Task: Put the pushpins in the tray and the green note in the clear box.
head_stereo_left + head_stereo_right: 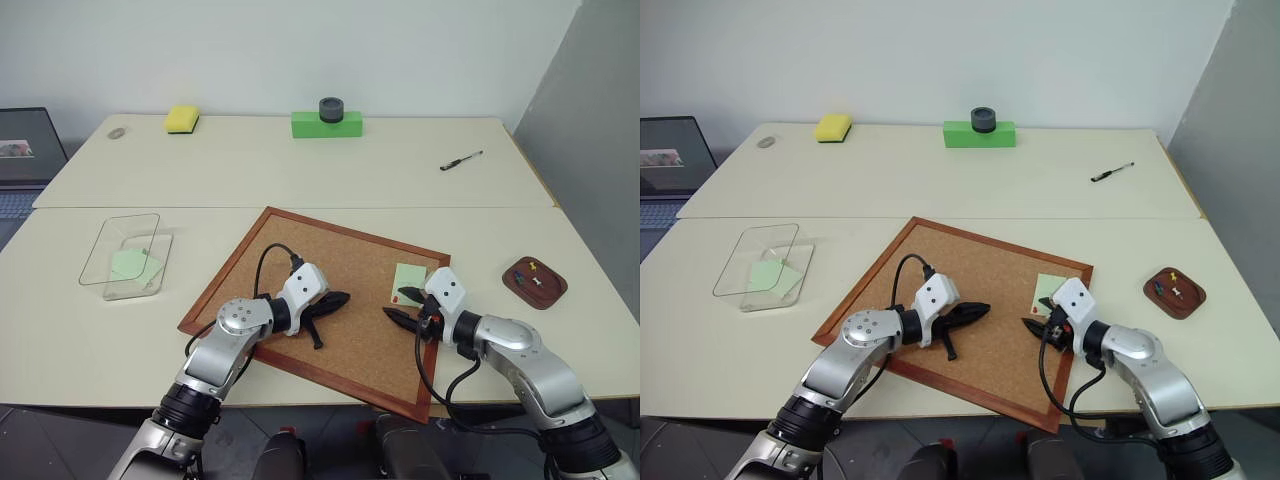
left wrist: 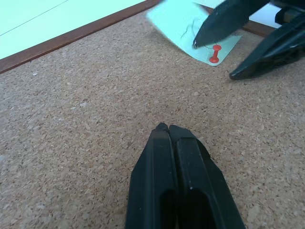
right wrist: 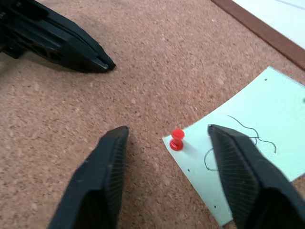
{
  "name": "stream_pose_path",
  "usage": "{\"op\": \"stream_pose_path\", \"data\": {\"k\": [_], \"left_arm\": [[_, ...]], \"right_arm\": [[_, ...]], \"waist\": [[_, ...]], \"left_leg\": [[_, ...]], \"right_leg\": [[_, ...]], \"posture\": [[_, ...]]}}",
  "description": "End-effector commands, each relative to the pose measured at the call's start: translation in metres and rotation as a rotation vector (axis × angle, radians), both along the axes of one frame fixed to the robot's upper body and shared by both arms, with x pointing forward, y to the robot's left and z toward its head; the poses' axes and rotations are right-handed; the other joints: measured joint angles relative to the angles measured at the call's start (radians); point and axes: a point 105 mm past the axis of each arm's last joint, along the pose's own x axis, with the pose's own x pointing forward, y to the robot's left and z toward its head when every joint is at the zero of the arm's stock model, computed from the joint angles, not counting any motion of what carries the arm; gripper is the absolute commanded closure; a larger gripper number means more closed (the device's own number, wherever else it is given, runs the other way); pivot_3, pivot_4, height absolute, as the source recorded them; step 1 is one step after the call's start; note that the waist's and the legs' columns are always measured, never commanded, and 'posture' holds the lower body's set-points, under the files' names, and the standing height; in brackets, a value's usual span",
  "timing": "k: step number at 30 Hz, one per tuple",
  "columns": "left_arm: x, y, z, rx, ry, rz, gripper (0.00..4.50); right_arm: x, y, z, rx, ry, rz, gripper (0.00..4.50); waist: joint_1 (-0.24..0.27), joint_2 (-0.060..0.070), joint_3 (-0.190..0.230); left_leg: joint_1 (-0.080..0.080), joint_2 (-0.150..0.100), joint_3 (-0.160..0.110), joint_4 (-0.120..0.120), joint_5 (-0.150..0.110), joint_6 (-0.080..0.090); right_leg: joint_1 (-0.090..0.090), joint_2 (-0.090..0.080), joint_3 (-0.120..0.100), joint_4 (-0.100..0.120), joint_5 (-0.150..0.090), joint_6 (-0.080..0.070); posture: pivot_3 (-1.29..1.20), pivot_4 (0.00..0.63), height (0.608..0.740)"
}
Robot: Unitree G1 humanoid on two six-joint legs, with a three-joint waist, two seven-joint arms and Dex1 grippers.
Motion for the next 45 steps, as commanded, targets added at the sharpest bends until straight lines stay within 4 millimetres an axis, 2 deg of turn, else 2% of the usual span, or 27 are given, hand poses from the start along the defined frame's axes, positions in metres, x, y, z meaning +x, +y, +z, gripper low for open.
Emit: {"op": "stream_pose_path", "data": {"k": [1,8,11,18,28,31,33,35,36,40,43,45], "left_arm": [[-0.003,0.017,-0.027,0.083,0.089,0.055,4.50],[-0.004,0.018,-0.027,0.088,0.090,0.053,4.50],[-0.004,0.018,-0.027,0.088,0.091,0.055,4.50],[-0.002,0.021,-0.024,0.071,0.094,0.070,4.50],[0.005,0.020,-0.004,-0.004,0.088,0.104,4.50],[0.010,0.023,0.008,-0.022,0.073,0.119,4.50],[0.014,0.027,0.024,-0.057,0.062,0.136,4.50],[0.016,0.028,0.043,-0.123,0.071,0.126,4.11],[0.016,0.028,0.048,-0.149,0.082,0.117,4.10],[0.019,0.030,0.082,-0.228,0.049,0.067,3.22],[0.017,0.029,0.100,-0.310,0.055,0.028,2.72],[0.015,0.027,0.108,-0.345,0.072,-0.004,2.21]], "right_arm": [[0.002,-0.003,0.010,0.012,-0.048,0.004,2.80],[0.000,-0.003,0.014,0.023,-0.051,0.016,4.11],[0.000,-0.003,0.015,0.025,-0.055,0.022,4.49],[-0.002,0.004,0.034,0.027,-0.120,0.070,4.49],[-0.003,0.013,0.060,-0.024,-0.222,0.161,4.49],[-0.006,0.016,0.065,-0.075,-0.257,0.212,4.49],[-0.007,0.018,0.067,-0.113,-0.281,0.245,4.49],[-0.006,0.018,0.068,-0.154,-0.299,0.275,4.50],[-0.006,0.018,0.068,-0.166,-0.305,0.284,4.50],[0.001,0.022,0.070,-0.208,-0.341,0.321,4.50],[0.005,0.026,0.075,-0.205,-0.362,0.335,4.50],[0.009,0.029,0.080,-0.200,-0.379,0.344,4.50]], "waist": [[0.000,0.000,0.000],[-0.001,0.000,0.000],[-0.001,0.000,0.000],[-0.001,0.000,0.000],[-0.003,0.000,0.001],[-0.003,0.000,0.001],[-0.003,-0.001,0.002],[-0.004,-0.002,0.005],[-0.004,-0.002,0.006],[0.000,-0.004,0.008],[0.004,-0.005,0.008],[0.005,-0.005,0.008]], "left_leg": [[0.000,0.000,0.000,0.000,0.000,0.000],[0.000,0.000,0.000,0.000,0.000,0.000],[0.000,0.000,0.000,0.000,0.000,0.000],[0.000,0.000,0.000,0.000,0.000,0.000],[-0.001,0.000,-0.001,0.000,0.000,0.000],[-0.002,0.000,-0.001,0.000,0.000,0.000],[-0.002,0.000,-0.001,0.000,0.000,0.000],[-0.002,0.000,-0.001,0.000,0.000,0.000],[-0.003,0.000,-0.001,0.000,0.000,0.000],[-0.006,0.000,-0.001,0.000,0.000,0.000],[-0.007,-0.001,-0.001,0.000,0.000,0.000],[-0.008,-0.001,-0.001,-0.001,0.000,0.000]], "right_leg": [[0.000,0.000,0.000,0.000,0.000,0.000],[0.000,0.000,0.000,0.000,0.000,0.000],[0.000,0.000,0.000,0.000,0.000,0.000],[0.000,0.000,0.000,0.000,0.000,0.000],[-0.002,0.000,-0.001,0.000,0.000,0.000],[-0.002,0.000,-0.001,0.000,0.000,0.000],[-0.002,0.000,-0.001,0.000,0.000,0.000],[-0.002,0.000,-0.001,0.000,0.000,0.000],[-0.004,0.000,-0.001,0.001,0.000,0.000],[-0.005,0.000,-0.002,0.000,0.002,0.003],[-0.005,-0.001,-0.002,-0.001,0.003,0.006],[-0.005,-0.001,-0.002,-0.001,0.003,0.005]], "posture": [[0.00,0.150,0.740],[0.00,0.150,0.740],[0.00,0.150,0.740],[0.00,0.150,0.740],[0.00,0.150,0.740],[0.00,0.150,0.740],[0.00,0.150,0.740],[0.00,0.150,0.740],[0.00,0.150,0.740],[0.00,0.150,0.740],[0.00,0.150,0.740],[0.00,0.150,0.740]]}}
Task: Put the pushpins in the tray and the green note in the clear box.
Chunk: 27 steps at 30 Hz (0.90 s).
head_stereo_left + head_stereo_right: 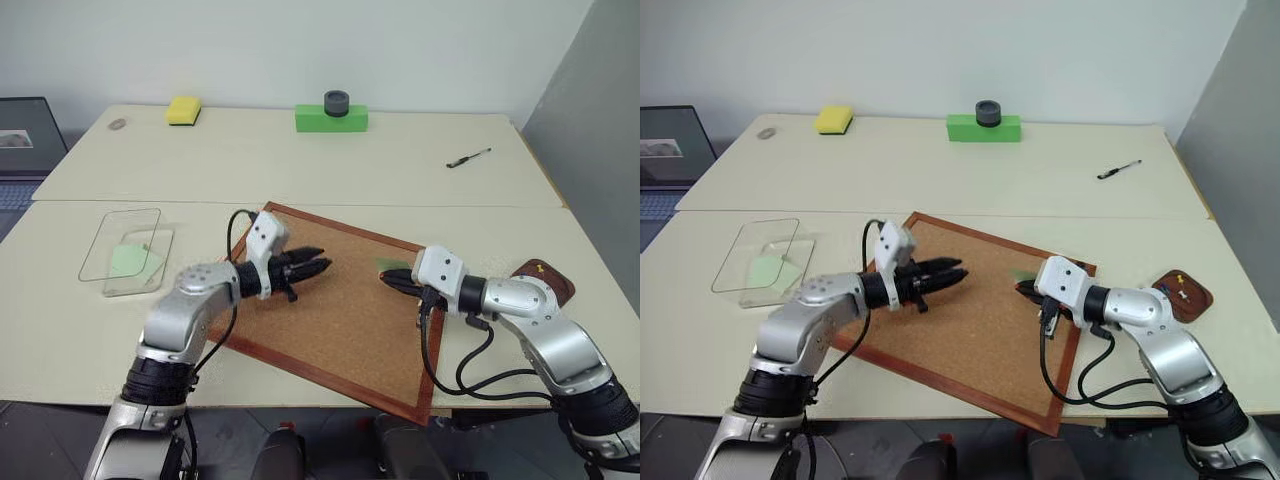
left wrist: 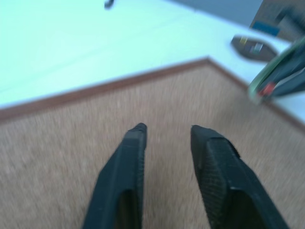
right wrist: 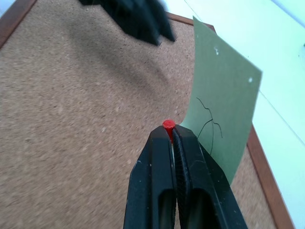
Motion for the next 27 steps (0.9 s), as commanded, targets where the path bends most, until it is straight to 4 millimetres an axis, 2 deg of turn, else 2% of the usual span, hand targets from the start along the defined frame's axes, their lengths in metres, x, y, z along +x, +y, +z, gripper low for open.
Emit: {"op": "stream_pose_path", "data": {"k": [1,7,13,22,25,27], "left_arm": [[-0.008,-0.006,0.027,-0.086,-0.026,-0.082,2.08],[-0.012,-0.016,0.041,-0.134,-0.024,-0.171,0.66],[-0.013,-0.029,0.049,-0.155,-0.013,-0.240,0.66],[-0.012,-0.049,0.048,-0.138,-0.038,-0.334,0.66],[-0.005,-0.053,0.048,-0.150,-0.053,-0.319,1.13],[-0.001,-0.055,0.048,-0.160,-0.059,-0.310,1.62]], "right_arm": [[0.003,0.009,0.018,0.020,-0.062,0.048,4.50],[0.007,0.018,0.036,0.093,-0.065,0.077,4.50],[0.006,0.024,0.041,0.097,-0.073,0.103,4.50],[0.004,0.028,0.044,0.094,-0.088,0.115,4.50],[0.003,0.028,0.044,0.093,-0.089,0.117,4.50],[0.003,0.028,0.044,0.091,-0.091,0.115,4.50]], "waist": [[0.001,0.000,0.000],[0.004,0.000,0.001],[0.004,0.000,0.001],[0.009,0.000,0.001],[0.011,0.000,0.001],[0.012,0.000,0.001]], "left_leg": [[-0.001,0.000,0.000,0.000,0.000,0.000],[-0.001,0.000,0.000,0.000,0.000,0.000],[-0.001,0.000,0.000,0.001,0.000,0.000],[-0.001,0.000,0.000,0.001,0.000,0.000],[-0.001,0.000,0.000,0.001,0.000,0.000],[-0.001,0.000,0.000,0.001,0.000,0.000]], "right_leg": [[-0.001,0.000,0.000,0.000,0.000,0.000],[-0.001,0.000,-0.001,0.000,0.000,0.000],[-0.001,0.000,-0.001,0.001,0.000,0.000],[-0.001,0.000,-0.001,0.001,0.000,0.000],[-0.001,0.000,-0.001,0.001,0.000,0.000],[-0.001,0.000,-0.001,0.002,0.000,0.000]], "posture": [[0.00,0.150,0.740],[0.00,0.150,0.740],[0.00,0.150,0.740],[0.00,0.150,0.740],[0.00,0.150,0.740],[0.00,0.150,0.740]]}}
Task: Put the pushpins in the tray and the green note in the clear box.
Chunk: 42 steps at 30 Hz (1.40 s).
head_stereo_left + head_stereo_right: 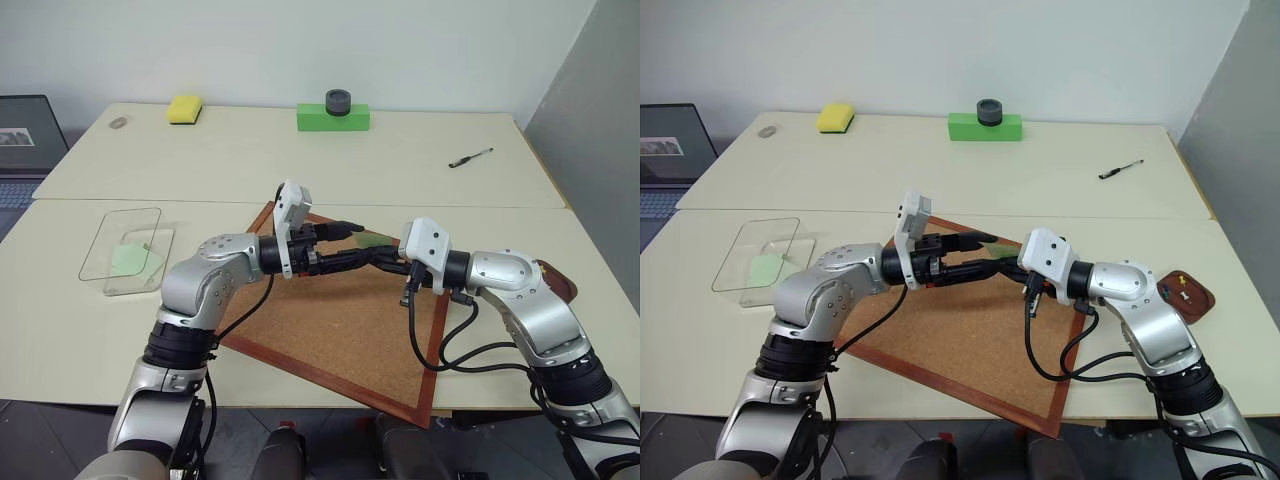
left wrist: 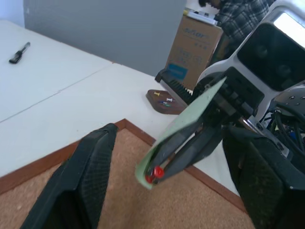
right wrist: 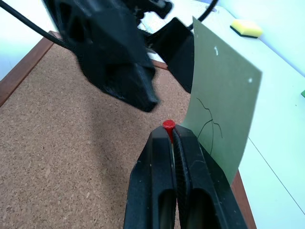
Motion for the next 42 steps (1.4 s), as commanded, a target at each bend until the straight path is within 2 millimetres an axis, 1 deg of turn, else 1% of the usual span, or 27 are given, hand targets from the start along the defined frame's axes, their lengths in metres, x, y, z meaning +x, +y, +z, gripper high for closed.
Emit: {"op": "stream_pose_path", "data": {"k": [1,7,10,11,12,15,16,24,30,35,39,41,42], "left_arm": [[0.007,-0.004,0.009,-0.025,-0.049,0.015,1.81],[0.007,-0.008,0.005,-0.015,-0.053,-0.011,2.98],[0.006,-0.008,0.000,0.020,-0.069,-0.019,3.44],[0.007,-0.009,-0.001,0.026,-0.071,-0.016,3.67],[0.007,-0.009,-0.002,0.029,-0.072,-0.013,3.79],[0.007,-0.011,-0.004,0.034,-0.077,-0.015,4.36],[0.007,-0.011,-0.004,0.034,-0.077,-0.015,4.46],[0.010,-0.012,-0.013,0.049,-0.091,0.002,4.46],[0.016,-0.011,-0.020,0.068,-0.112,0.047,4.46],[0.020,-0.009,-0.023,0.080,-0.125,0.069,4.46],[0.024,-0.009,-0.024,0.083,-0.133,0.091,4.46],[0.026,-0.007,-0.021,0.077,-0.138,0.107,4.46],[0.027,-0.006,-0.019,0.071,-0.142,0.113,4.46]], "right_arm": [[-0.005,0.003,0.014,0.008,-0.052,0.025,4.50],[-0.005,0.004,0.014,0.009,-0.058,0.025,4.50],[-0.006,0.005,0.015,0.008,-0.062,0.027,4.50],[-0.006,0.005,0.015,0.007,-0.064,0.027,4.50],[-0.006,0.005,0.015,0.005,-0.065,0.028,4.50],[-0.006,0.005,0.015,0.002,-0.069,0.030,4.50],[-0.007,0.005,0.015,0.002,-0.070,0.031,4.50],[-0.009,0.006,0.022,0.026,-0.107,0.038,4.50],[-0.018,0.008,0.033,0.073,-0.149,0.037,4.50],[-0.024,0.008,0.036,0.086,-0.167,0.025,4.50],[-0.027,0.001,0.039,0.092,-0.179,-0.012,4.50],[-0.027,-0.007,0.042,0.101,-0.190,-0.058,4.50],[-0.026,-0.016,0.044,0.108,-0.189,-0.101,4.50]], "waist": [[0.001,0.000,0.000],[0.002,0.000,0.000],[0.005,0.000,0.000],[0.006,0.000,0.000],[0.007,0.000,0.000],[0.008,0.000,0.000],[0.008,0.000,0.000],[0.008,0.000,0.000],[0.009,0.000,0.000],[0.010,0.000,0.000],[0.011,0.000,0.000],[0.011,0.000,0.000],[0.011,0.000,0.000]], "left_leg": [[0.000,0.000,0.000,0.000,0.000,0.000],[0.000,0.000,0.000,0.000,0.000,0.000],[0.000,0.000,0.000,0.000,0.000,0.000],[0.000,0.000,0.000,0.000,0.000,0.000],[0.000,0.000,0.000,0.000,0.000,0.000],[0.000,0.000,0.000,0.000,0.000,0.000],[0.000,0.000,0.000,0.000,0.000,0.000],[0.000,0.000,0.000,0.000,0.000,0.000],[0.000,0.000,0.000,0.000,0.000,0.000],[0.000,0.000,0.000,0.000,0.000,0.000],[0.000,0.000,0.000,0.001,0.000,0.000],[0.000,0.000,0.000,0.001,0.000,0.000],[0.000,0.000,0.000,0.001,0.000,0.000]], "right_leg": [[0.000,0.000,0.000,0.000,0.000,0.000],[0.000,0.000,0.000,0.000,0.000,0.000],[0.000,0.000,0.000,0.000,0.000,0.000],[0.000,0.000,0.000,0.000,0.000,0.000],[0.000,0.000,0.000,0.000,0.000,0.000],[0.000,0.000,0.000,0.000,0.000,0.000],[0.000,0.000,0.000,0.000,0.000,0.000],[0.000,0.000,0.000,0.000,0.000,0.000],[0.000,0.000,0.000,0.001,0.000,0.000],[0.000,0.000,0.000,0.001,0.000,0.000],[0.000,0.000,0.000,0.001,0.000,0.000],[0.000,0.000,0.000,0.001,0.000,0.000],[0.000,0.000,0.000,0.001,0.000,0.000]], "posture": [[0.00,0.150,0.740],[0.00,0.150,0.740],[0.00,0.150,0.740],[0.00,0.150,0.740],[0.00,0.150,0.740],[0.00,0.150,0.740],[0.00,0.150,0.740],[0.00,0.150,0.740],[0.00,0.150,0.740],[0.00,0.150,0.740],[0.00,0.150,0.740],[0.00,0.150,0.740],[0.00,0.150,0.740]]}}
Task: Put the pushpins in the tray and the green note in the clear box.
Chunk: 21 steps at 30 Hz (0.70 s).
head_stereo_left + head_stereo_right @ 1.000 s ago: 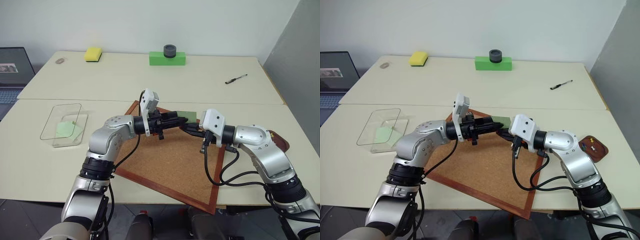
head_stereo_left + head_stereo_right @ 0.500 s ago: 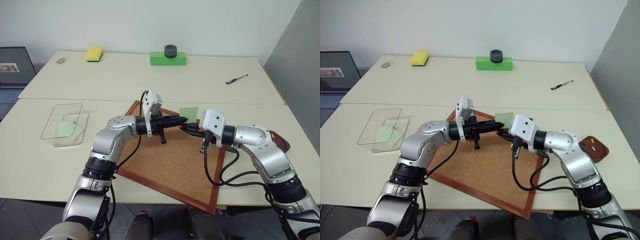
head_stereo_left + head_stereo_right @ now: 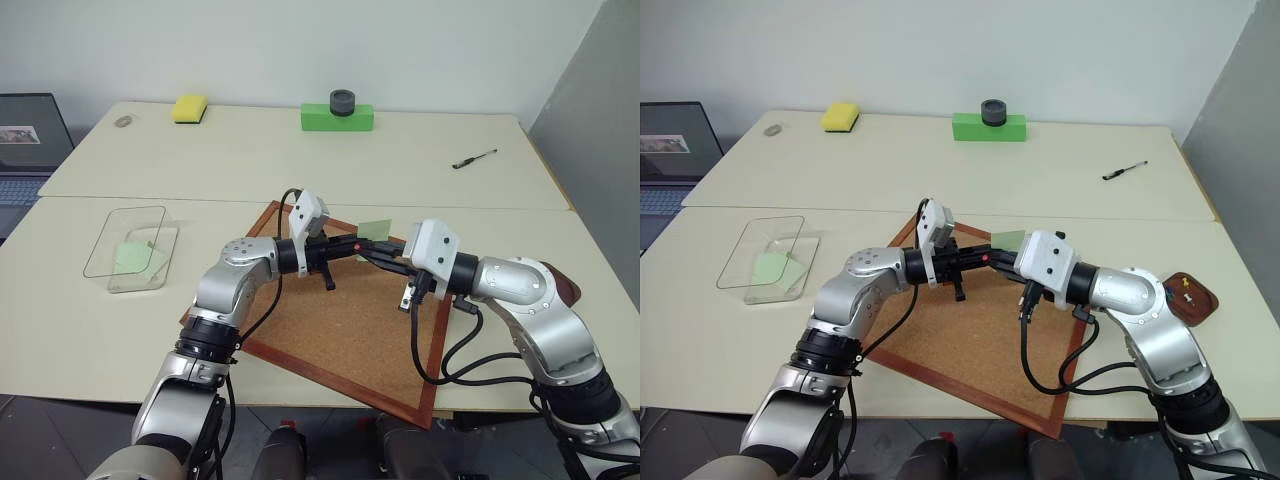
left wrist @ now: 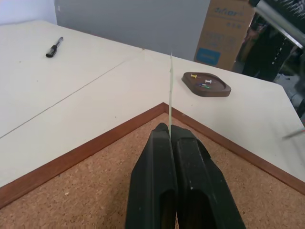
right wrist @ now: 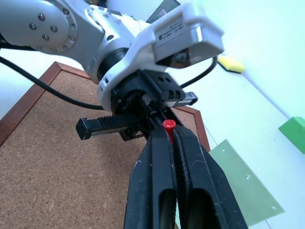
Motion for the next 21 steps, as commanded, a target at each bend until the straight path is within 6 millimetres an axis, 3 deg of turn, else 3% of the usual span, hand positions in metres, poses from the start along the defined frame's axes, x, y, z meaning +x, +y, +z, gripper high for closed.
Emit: {"op": "stream_pose_path", "data": {"k": [1,2,8,15,21], "left_arm": [[0.003,0.002,0.017,-0.027,-0.063,0.023,4.46],[0.003,0.003,0.019,-0.030,-0.065,0.025,4.46],[-0.004,0.010,0.027,-0.051,-0.073,0.051,4.46],[-0.017,0.001,0.025,-0.052,-0.067,0.026,4.46],[-0.020,-0.004,0.024,-0.047,-0.071,0.010,4.46]], "right_arm": [[-0.004,-0.026,0.020,0.052,-0.055,-0.124,4.50],[-0.004,-0.031,0.020,0.055,-0.050,-0.145,4.50],[0.002,-0.113,0.002,-0.012,-0.008,-0.503,4.50],[0.006,-0.226,-0.037,-0.145,0.088,-0.969,4.50],[0.009,-0.256,-0.058,-0.205,0.181,-1.057,4.50]], "waist": [[0.002,0.000,0.000],[0.003,0.000,0.000],[0.014,0.000,0.000],[0.016,0.000,0.000],[0.006,0.000,0.000]], "left_leg": [[0.000,0.000,0.000,0.000,0.000,0.000],[0.000,0.000,0.000,0.000,0.000,0.000],[0.000,0.000,0.000,0.000,0.000,0.000],[0.002,-0.001,0.001,0.001,0.000,0.000],[0.004,-0.001,0.001,0.001,0.000,0.000]], "right_leg": [[0.000,0.000,0.000,0.000,0.000,0.000],[0.000,0.000,0.000,0.000,0.000,0.000],[0.001,0.000,0.000,-0.001,0.000,0.000],[0.003,0.000,0.001,0.000,0.000,0.000],[0.003,0.000,0.002,0.001,0.000,0.000]], "posture": [[0.00,0.150,0.740],[0.00,0.150,0.740],[0.00,0.150,0.740],[0.00,0.150,0.740],[0.00,0.150,0.740]]}}
